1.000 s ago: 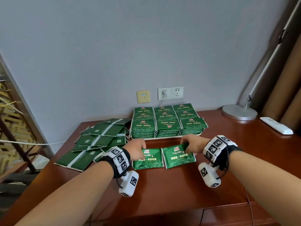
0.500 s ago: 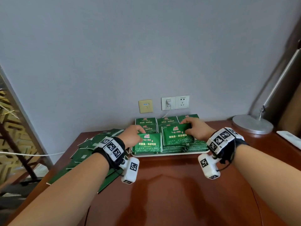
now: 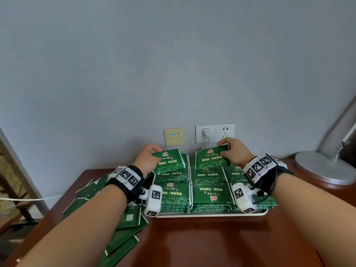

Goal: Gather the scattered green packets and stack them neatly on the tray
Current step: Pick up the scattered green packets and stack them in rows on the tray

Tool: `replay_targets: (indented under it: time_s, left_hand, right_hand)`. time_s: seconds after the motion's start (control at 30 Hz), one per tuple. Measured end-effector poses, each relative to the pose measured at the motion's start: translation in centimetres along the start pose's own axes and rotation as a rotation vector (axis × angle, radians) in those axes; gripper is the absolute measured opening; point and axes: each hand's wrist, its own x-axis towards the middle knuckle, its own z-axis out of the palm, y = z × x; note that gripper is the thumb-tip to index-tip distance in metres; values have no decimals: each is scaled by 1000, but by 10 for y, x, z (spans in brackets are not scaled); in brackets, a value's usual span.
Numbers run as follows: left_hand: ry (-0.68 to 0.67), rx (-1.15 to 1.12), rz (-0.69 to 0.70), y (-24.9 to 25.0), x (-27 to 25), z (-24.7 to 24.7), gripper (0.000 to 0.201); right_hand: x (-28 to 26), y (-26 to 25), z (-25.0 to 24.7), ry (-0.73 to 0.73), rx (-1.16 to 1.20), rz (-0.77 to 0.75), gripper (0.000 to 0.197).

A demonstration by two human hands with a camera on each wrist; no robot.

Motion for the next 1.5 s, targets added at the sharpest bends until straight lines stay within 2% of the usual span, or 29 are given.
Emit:
replay_targets:
  time_s: [0.17,0.4,0.5,0.6,0.8,0.93,1.13,1.27,1.5]
  left_hand:
    - [-30,-32,-24,-8,37,9,28]
    - [-179,11,-84,-15,64,19,30]
    - [-206,145,-52,-17,70,18,37]
    - [-222,252,-14,-19,73,20,32]
    - [-276,380,65,-20,82,21,29]
    - [-283,496,135,-23,85,23,27]
    - [-338,604,155,-24,84,24,28]
    - [-320,566,154,-16,75,18,28]
    - [-257,469,169,14,40,-7,23]
  right_hand:
    - [35,7,6,-12,29,70,22]
    - [56,18,18,-119,0,98,20]
    - [62,19,21,-246,-155,105,36]
    - [64,17,23,-304,-309,87,48]
    - [66,15,26,-300,-474,62,50]
    - [63,13,25,-324,-486,47,51]
    - [60,14,29,-318,-484,61,56]
    - [54,5,25,-278,-460,42,60]
    - [17,-32,12,-174,-409,-4,48]
